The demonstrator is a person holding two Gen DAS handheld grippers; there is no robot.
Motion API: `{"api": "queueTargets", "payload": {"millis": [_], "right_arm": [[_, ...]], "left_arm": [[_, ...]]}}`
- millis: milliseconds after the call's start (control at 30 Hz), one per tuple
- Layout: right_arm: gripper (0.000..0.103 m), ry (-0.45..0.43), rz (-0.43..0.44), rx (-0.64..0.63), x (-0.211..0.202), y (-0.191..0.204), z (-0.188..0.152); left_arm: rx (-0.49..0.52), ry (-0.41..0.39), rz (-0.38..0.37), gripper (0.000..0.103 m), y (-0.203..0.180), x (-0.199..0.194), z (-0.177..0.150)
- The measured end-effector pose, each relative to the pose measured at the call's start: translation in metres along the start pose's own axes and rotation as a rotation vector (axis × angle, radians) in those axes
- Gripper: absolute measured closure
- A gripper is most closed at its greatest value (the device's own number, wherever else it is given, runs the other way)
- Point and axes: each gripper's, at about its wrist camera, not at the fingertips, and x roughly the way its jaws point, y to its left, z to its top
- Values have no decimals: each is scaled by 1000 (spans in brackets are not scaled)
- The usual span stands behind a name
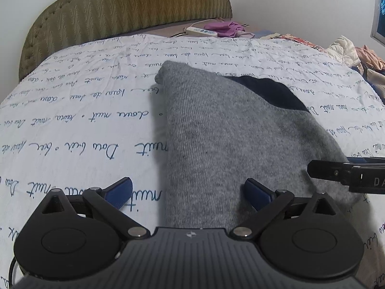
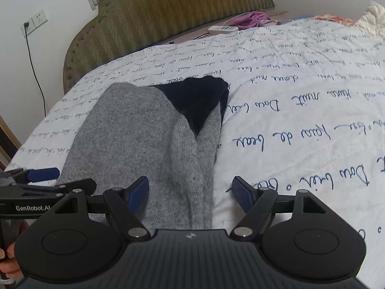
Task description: Fold small clothes
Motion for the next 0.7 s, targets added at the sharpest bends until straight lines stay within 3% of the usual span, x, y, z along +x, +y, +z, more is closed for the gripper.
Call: {"api": "queueTargets", "payload": {"millis": [100,233,400,433,467,533,567,700], "right_arm": [[27,13,19,7,1,-1,-3],[27,29,72,11,2,-1,-5],[25,68,233,70,10,-7,-10],[25,70,251,74,13,-7,-10],[27,68,255,79,16,-6,-10],[46,66,261,86,19,-4,-9],[64,75,259,95,21,-4,-9],[82,84,274,129,21,-3,-10]], "left_arm": [[-13,12,-43,1,4,-2,-4],[-42,46,-160,1,17,-1,-14],[-114,26,-253,9,35,6,-19],[-127,21,-264,17,36,6,-18],[-133,17,-285,36,37,7,-17],[-144,29,-333,69,37,6,-15],[-152,31,-334,80,38,6,-14],[-136,-6,-288,88,38,-11,-11]]}}
